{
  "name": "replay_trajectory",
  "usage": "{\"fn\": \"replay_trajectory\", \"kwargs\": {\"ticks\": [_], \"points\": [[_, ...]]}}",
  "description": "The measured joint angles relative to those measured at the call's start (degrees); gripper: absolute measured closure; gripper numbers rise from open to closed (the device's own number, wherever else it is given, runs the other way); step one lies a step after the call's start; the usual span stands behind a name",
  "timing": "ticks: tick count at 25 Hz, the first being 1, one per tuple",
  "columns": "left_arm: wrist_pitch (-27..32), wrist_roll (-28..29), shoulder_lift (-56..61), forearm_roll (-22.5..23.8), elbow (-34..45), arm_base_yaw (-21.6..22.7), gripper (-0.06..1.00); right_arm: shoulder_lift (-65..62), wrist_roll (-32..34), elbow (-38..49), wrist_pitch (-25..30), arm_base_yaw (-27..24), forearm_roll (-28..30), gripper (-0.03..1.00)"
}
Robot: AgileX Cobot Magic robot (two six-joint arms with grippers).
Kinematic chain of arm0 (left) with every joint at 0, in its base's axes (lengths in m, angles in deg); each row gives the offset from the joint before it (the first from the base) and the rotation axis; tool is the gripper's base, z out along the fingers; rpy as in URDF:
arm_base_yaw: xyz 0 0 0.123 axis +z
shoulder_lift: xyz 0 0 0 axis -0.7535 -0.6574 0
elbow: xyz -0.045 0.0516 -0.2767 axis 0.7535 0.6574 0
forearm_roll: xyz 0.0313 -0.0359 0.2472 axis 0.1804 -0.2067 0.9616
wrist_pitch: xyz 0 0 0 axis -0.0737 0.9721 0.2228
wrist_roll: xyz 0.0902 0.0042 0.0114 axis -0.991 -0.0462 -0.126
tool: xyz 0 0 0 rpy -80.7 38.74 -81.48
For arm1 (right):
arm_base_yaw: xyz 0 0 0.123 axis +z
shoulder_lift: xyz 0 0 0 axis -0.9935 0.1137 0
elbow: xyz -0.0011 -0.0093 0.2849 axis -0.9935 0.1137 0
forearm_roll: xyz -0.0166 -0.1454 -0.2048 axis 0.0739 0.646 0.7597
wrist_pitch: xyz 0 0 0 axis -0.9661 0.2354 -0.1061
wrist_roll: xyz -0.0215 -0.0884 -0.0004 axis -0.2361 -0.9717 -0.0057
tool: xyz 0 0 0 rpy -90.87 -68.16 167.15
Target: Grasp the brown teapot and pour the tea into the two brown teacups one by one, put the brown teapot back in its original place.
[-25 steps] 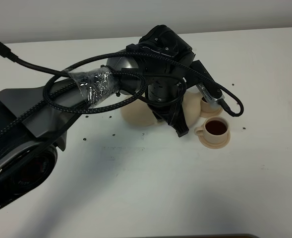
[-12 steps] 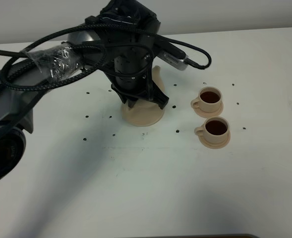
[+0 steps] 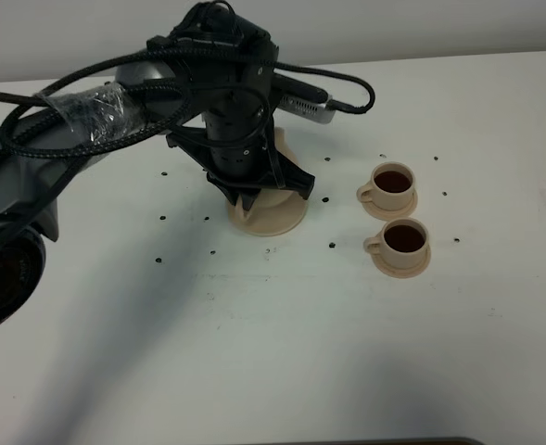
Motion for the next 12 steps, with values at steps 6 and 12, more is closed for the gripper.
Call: {"fn": "replay_trajectory", "kwargs": {"ticks": [6,12], "points": [[-5.6,1.9,-0.2,0.0,5.4,0.0,0.81,0.0,0.0,0.0,0.0,0.0,0.0,0.44],[-7.1,3.0,-0.3,0.1,5.9,0.0,0.81,0.0,0.0,0.0,0.0,0.0,0.0,0.44]]}}
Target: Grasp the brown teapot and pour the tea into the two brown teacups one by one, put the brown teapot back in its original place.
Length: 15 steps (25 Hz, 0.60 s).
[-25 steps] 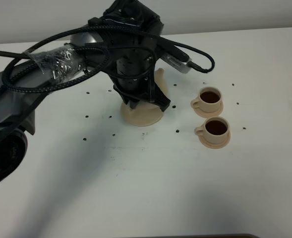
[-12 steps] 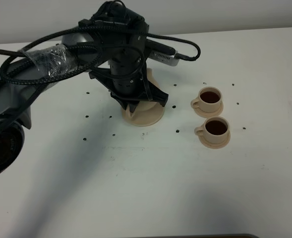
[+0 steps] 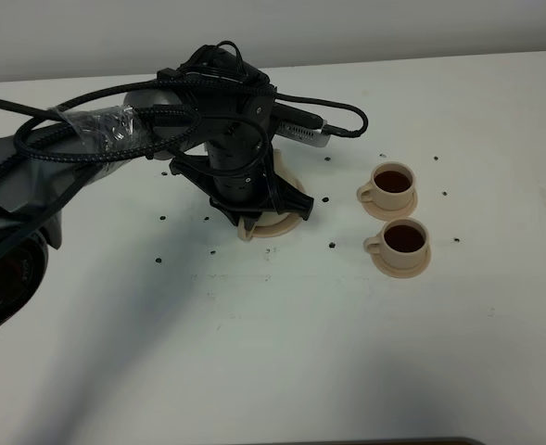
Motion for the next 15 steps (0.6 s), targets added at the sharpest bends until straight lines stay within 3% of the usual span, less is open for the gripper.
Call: {"fn": "replay_trajectory", "kwargs": {"ticks": [6,15], "points": [[-0.7,1.3,0.0,2.8,0.1,0.0,0.81,0.0,0.0,0.0,0.0,0.0,0.0,0.44],[-0.6,1.4,0.0,2.8,0.1,0.0,0.81,0.0,0.0,0.0,0.0,0.0,0.0,0.44]]}}
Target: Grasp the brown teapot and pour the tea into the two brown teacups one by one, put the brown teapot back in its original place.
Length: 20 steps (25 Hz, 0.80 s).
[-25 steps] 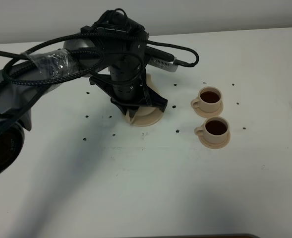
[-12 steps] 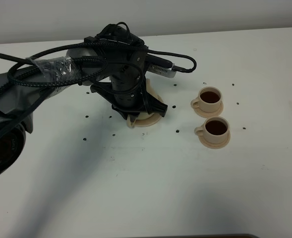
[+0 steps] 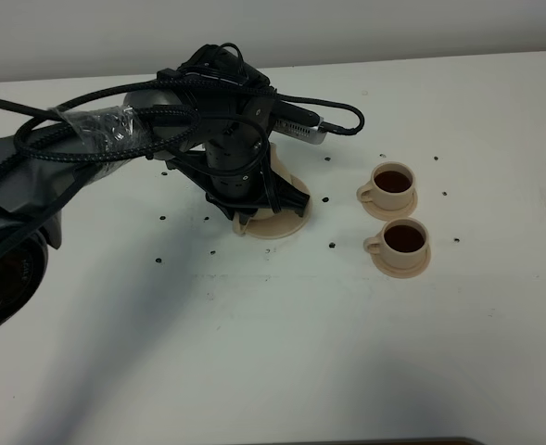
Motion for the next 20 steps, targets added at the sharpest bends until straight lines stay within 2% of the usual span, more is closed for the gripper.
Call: {"fn": "replay_trajectory", "kwargs": {"ticks": [9,15,20], "points": [[-0.6,-0.6,1.0,-0.2,0.0,0.0,0.81,0.0,0.0,0.0,0.0,0.0,0.0,0.44],[-0.7,-3.4,1.7,-2.9,0.0,0.0,0.81,0.0,0.0,0.0,0.0,0.0,0.0,0.44],[-0.7,-3.6,1.7,-3.2,0.0,0.0,0.81,0.0,0.0,0.0,0.0,0.0,0.0,0.44]]}}
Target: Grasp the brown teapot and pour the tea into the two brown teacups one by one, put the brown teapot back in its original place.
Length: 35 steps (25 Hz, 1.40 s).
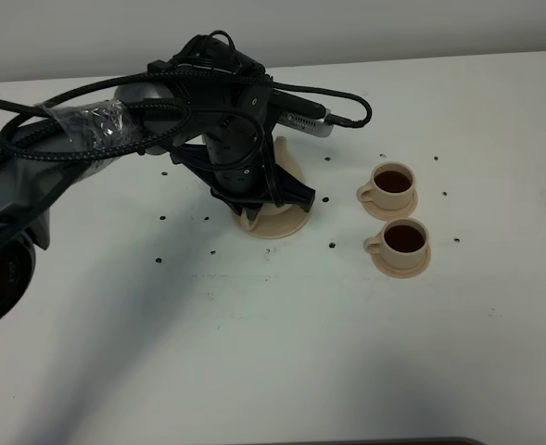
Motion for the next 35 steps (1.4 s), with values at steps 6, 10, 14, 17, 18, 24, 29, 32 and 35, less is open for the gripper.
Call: {"fn": "replay_trajectory", "kwargs": {"ticks": [6,10,14,17,18,24,29,32,35], "points": [[0.2,0.0,-0.4,0.1,0.0,0.0,0.81,0.0,0.0,0.0,0.0,0.0,0.0,0.44],[0.0,-0.1,-1.4,0.1,0.0,0.0,0.81,0.0,0.0,0.0,0.0,0.0,0.0,0.44],[0.1,-0.1,-1.7,0.0,0.0,0.0,0.81,0.0,0.0,0.0,0.0,0.0,0.0,0.44],[0.1,-0.1,-1.7,0.1,0.0,0.0,0.80,0.0,0.0,0.0,0.0,0.0,0.0,0.44],[0.1,-0.1,-1.7,0.1,0.0,0.0,0.78,0.0,0.0,0.0,0.0,0.0,0.0,0.44],[2.2,-0.1,-1.7,1.7,0.0,0.0,0.55,0.0,0.0,0.0,0.0,0.0,0.0,0.44],[6.4,-0.1,0.2,3.0,0.0,0.0,0.43,0.0,0.0,0.0,0.0,0.0,0.0,0.44],[11.9,-1.0,3.0,3.0,0.0,0.0,0.42,0.0,0.0,0.0,0.0,0.0,0.0,0.44],[14.4,-1.5,5.9,3.1,0.0,0.0,0.42,0.0,0.0,0.0,0.0,0.0,0.0,0.44]]}}
